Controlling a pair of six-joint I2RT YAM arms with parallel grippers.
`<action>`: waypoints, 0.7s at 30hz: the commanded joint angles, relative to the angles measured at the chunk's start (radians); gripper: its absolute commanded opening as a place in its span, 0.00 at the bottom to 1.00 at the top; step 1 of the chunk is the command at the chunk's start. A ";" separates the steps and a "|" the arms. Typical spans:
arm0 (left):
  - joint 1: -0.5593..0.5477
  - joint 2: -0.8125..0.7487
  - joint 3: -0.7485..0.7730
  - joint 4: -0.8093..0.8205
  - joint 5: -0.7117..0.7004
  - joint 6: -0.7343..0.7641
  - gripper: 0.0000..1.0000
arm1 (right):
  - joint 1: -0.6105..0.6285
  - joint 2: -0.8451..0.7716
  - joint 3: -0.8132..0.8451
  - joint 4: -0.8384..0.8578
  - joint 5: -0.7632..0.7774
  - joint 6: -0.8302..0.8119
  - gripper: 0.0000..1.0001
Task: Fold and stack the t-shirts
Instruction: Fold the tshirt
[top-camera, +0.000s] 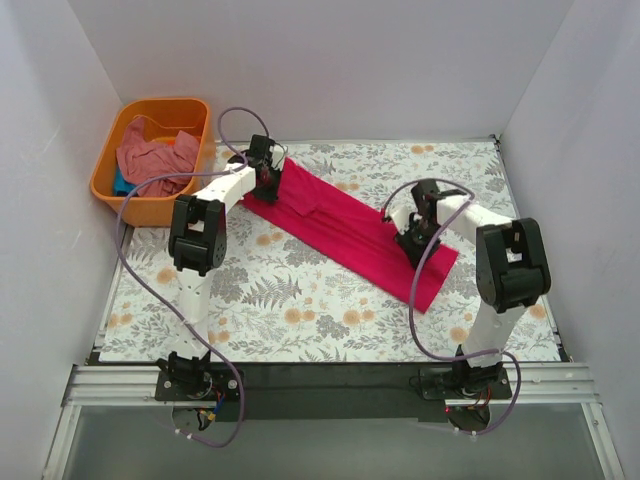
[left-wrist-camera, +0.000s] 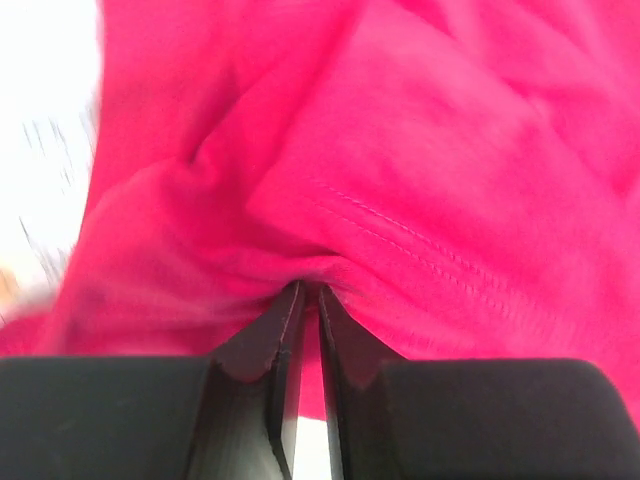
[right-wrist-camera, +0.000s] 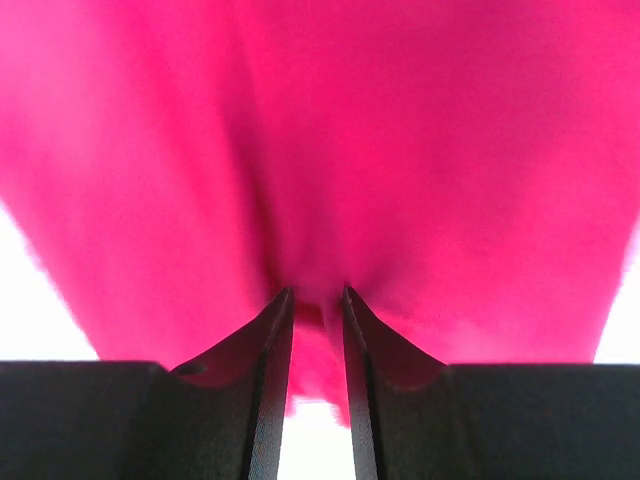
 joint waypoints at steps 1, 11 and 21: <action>0.009 0.118 0.162 -0.006 0.036 0.093 0.11 | 0.110 -0.120 -0.137 -0.190 -0.271 0.009 0.33; 0.003 -0.130 0.174 0.072 0.163 0.008 0.40 | 0.095 -0.075 0.163 -0.289 -0.286 -0.016 0.33; 0.005 -0.316 -0.045 0.037 0.205 -0.055 0.43 | 0.138 -0.018 0.050 -0.166 -0.128 -0.049 0.25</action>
